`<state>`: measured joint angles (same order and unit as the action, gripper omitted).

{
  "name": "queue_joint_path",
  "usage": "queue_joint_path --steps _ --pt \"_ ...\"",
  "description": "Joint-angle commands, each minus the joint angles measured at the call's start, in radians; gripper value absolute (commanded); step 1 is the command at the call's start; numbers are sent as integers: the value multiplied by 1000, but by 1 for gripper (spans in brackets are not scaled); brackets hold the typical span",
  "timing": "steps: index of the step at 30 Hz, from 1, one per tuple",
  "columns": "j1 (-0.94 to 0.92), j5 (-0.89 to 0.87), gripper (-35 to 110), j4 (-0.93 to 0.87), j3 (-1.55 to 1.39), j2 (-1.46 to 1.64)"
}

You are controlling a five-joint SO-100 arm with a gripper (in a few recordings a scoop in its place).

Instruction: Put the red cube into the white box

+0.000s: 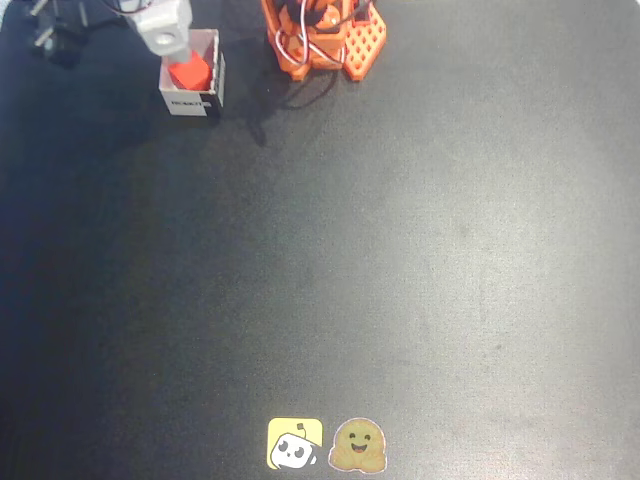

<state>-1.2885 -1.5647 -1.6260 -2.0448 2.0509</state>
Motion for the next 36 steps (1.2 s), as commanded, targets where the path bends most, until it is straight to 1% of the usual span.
queue_joint_path --steps 1,4,6,12,17,20,25,32,36 --pt "2 86 0 66 9 38" --pt "49 224 0 153 -2 97" --pt "137 259 0 181 -2 137" --pt "506 253 0 232 -17 252" --pt "785 253 0 354 -163 419" --pt "914 250 0 393 -253 522" --pt "1048 249 0 400 -403 746" --pt "1154 225 0 347 -635 1138" --pt "1190 190 0 353 -660 1144"
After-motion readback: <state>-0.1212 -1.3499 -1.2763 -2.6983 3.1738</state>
